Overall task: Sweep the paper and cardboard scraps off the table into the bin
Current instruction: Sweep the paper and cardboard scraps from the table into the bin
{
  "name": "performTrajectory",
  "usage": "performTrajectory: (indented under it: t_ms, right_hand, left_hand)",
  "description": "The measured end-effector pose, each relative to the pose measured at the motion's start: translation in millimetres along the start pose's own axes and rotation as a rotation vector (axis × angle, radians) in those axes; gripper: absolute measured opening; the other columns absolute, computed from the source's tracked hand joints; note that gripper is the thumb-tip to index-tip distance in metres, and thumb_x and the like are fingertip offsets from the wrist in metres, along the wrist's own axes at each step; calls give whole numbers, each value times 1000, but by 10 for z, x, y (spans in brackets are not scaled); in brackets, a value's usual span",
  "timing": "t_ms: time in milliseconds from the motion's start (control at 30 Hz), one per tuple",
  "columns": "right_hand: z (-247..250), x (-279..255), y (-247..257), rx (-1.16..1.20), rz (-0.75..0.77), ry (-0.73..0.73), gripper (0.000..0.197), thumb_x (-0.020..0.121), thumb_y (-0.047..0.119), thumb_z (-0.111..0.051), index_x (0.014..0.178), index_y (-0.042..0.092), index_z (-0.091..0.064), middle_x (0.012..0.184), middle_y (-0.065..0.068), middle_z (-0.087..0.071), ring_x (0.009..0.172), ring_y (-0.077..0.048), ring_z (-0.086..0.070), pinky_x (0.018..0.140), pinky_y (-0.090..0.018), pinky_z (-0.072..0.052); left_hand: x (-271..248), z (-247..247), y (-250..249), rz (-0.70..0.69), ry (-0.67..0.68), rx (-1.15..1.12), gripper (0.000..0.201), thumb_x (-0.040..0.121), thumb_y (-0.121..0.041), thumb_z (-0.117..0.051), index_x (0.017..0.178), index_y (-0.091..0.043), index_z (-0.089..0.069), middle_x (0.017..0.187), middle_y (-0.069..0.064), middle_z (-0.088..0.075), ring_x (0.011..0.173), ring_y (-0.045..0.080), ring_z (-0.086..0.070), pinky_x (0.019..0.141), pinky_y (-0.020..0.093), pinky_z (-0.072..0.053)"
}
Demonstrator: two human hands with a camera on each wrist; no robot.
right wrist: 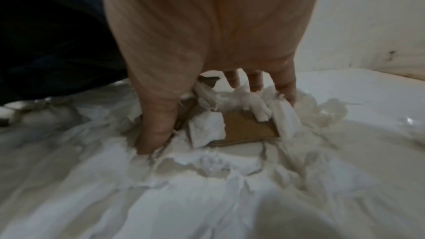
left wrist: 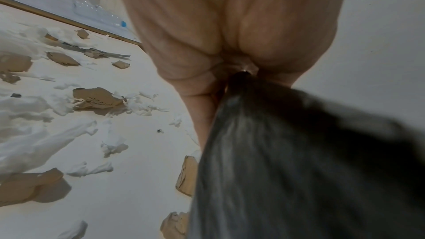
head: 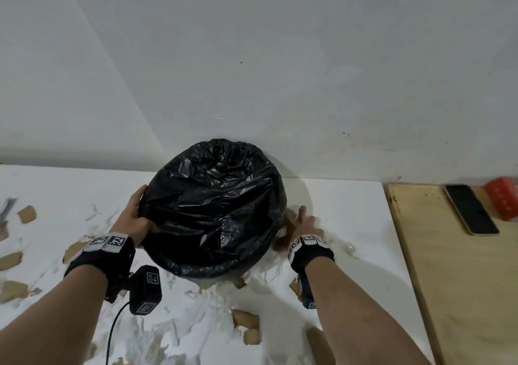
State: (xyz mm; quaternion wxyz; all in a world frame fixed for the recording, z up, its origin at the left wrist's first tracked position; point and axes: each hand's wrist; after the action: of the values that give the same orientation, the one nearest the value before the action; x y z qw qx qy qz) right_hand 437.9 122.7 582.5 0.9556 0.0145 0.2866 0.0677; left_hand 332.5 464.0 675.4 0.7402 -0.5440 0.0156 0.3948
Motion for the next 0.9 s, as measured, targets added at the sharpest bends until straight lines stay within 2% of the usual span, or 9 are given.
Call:
performTrajectory:
  t_ms: [133, 233, 300, 367, 467, 567, 700, 800, 900]
  right_hand:
    - [-35, -2, 11, 46, 133, -96, 67, 81, 39, -63, 137, 39, -27, 133, -5, -25, 118, -34, -33, 93, -43, -45]
    - [-36, -48, -51, 234, 97, -164, 40, 86, 28, -61, 125, 23, -55, 128, -7, -47, 112, -31, -51, 95, -35, -44]
    - [-32, -123, -105, 296, 18, -173, 43, 87, 21, -60, 129, 9, -53, 125, -13, -60, 112, -30, -58, 91, -32, -46]
    - [23, -257, -171, 312, -64, -173, 45, 89, 21, -58, 127, -2, -48, 119, -17, -63, 111, -33, -59, 85, -33, -48]
    - [231, -586, -326, 339, -133, -209, 38, 87, 34, -61, 107, 2, -57, 109, -15, -65, 104, -32, -62, 79, -32, -47]
    - [580, -971, -476, 444, -169, -312, 23, 82, 27, -66, 89, 5, -60, 102, -15, -68, 99, -31, -64, 74, -29, -45]
    - [1131, -1341, -540, 614, -176, -548, 29, 77, 25, -69, 83, -3, -64, 87, -16, -68, 87, -31, -64, 63, -25, -36]
    - [1431, -1466, -389, 612, -127, -608, 30, 74, 27, -73, 83, -2, -67, 87, -15, -69, 86, -29, -64, 66, -26, -40]
    - [1542, -1538, -122, 648, -15, -579, 13, 73, 20, -74, 70, 10, -66, 90, -14, -69, 92, -28, -65, 76, -30, -46]
  left_hand:
    - [74, 25, 7, -3, 21, -21, 103, 76, 27, -42, 149, -45, -33, 122, 9, -58, 87, 34, -59, 67, 42, -52]
    - [98, 14, 19, -11, 32, -31, 103, 75, 27, -41, 149, -45, -33, 124, 9, -58, 88, 35, -59, 66, 43, -53]
    - [95, 7, 12, -30, 51, -26, 104, 75, 26, -43, 149, -45, -32, 125, 7, -58, 87, 35, -60, 59, 39, -54]
    - [95, -6, 3, -44, 77, -28, 103, 76, 27, -42, 150, -44, -31, 124, 7, -57, 85, 33, -59, 55, 36, -53]
    - [42, -33, -48, -64, 105, -11, 103, 75, 27, -41, 150, -42, -31, 123, 7, -55, 90, 35, -58, 65, 43, -53]
    - [-25, -9, -122, -91, 143, 41, 105, 70, 24, -46, 151, -41, -30, 126, 7, -54, 104, 41, -58, 70, 51, -56]
    - [48, -45, -112, -152, 179, 135, 114, 48, -1, -51, 152, -41, -26, 128, 6, -56, 110, 38, -58, 83, 55, -56]
    - [101, -180, -71, -198, 217, 179, 114, 46, -7, -49, 152, -42, -25, 135, 10, -57, 116, 37, -57, 95, 54, -52]
    - [-332, -282, -300, -223, 256, 225, 109, 53, -8, -50, 154, -41, -23, 129, 12, -58, 111, 38, -59, 94, 48, -52]
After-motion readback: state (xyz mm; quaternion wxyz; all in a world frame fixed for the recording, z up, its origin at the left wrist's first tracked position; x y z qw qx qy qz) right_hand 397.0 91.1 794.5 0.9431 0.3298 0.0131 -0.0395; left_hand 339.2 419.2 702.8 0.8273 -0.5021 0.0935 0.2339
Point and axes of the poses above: each hand's wrist, its own x-axis towards the middle knuckle, its own z-axis out of the back of the hand, y = z × x
